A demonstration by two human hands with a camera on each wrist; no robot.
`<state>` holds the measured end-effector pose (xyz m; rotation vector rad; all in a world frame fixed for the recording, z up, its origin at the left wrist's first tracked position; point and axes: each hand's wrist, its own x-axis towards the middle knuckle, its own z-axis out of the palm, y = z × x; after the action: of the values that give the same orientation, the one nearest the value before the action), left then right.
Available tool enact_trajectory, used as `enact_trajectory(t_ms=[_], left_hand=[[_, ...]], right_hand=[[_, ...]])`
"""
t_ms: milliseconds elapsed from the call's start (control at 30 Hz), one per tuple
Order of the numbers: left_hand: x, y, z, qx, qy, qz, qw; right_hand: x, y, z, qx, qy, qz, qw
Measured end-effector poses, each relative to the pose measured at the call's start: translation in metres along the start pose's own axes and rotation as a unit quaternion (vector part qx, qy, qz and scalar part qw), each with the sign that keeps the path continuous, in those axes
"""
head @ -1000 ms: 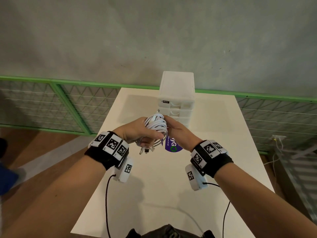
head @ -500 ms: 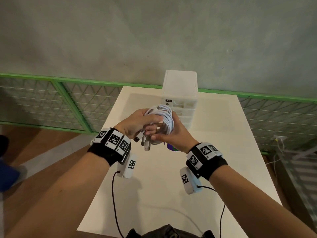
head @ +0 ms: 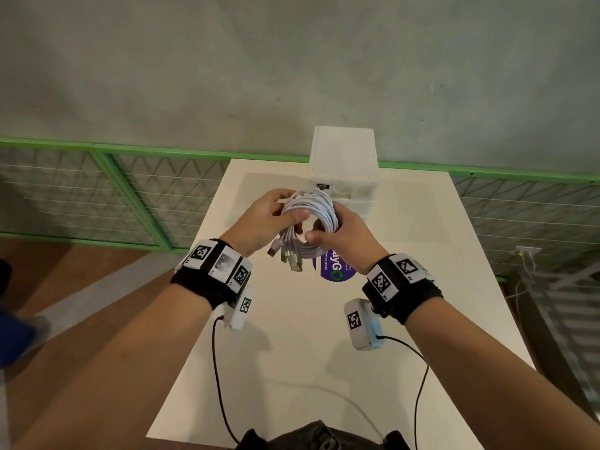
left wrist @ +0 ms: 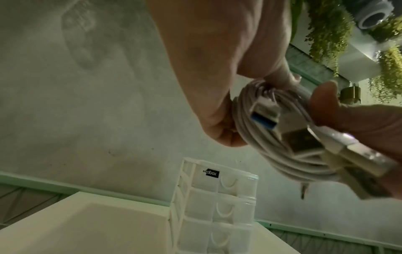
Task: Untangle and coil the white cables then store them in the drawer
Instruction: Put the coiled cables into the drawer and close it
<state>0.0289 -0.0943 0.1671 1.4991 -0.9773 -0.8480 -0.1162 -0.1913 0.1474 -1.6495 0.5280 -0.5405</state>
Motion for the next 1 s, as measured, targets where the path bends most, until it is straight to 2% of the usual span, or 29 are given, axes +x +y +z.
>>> enact_trajectory(t_ms=[133, 267, 400, 600, 700, 833, 1000], left_hand=[[0.009, -0.004, 0.013, 0.076, 0.012, 0.06, 0.995], [0.015, -0.016, 0.031, 0.062, 0.071, 0.08, 0.992], [0.02, -0.027, 0.035, 0.045, 0.09, 0.072, 0.992], [0.026, -0.036, 0.039, 0.023, 0.042, 0.083, 0.995], [0.03, -0.04, 0.045, 0.019, 0.022, 0.09, 0.996], [0.039, -0.039, 0.066, 0.013, 0.001, 0.105, 0.994], [0.051, -0.038, 0.085, 0.013, 0.02, 0.098, 0.995]], right_hand=[[0.0, 0.003, 0.012, 0.099, 0.091, -0.012, 0.991], [0.005, 0.005, 0.022, 0.159, 0.19, -0.03, 0.968], [0.009, 0.011, 0.029, 0.178, 0.224, -0.022, 0.958], [0.011, 0.015, 0.03, 0.191, 0.28, 0.003, 0.941], [0.01, 0.012, 0.023, 0.176, 0.296, 0.011, 0.939], [0.011, 0.009, 0.008, 0.181, 0.345, 0.019, 0.921], [0.021, 0.007, -0.014, 0.162, 0.371, 0.052, 0.913]])
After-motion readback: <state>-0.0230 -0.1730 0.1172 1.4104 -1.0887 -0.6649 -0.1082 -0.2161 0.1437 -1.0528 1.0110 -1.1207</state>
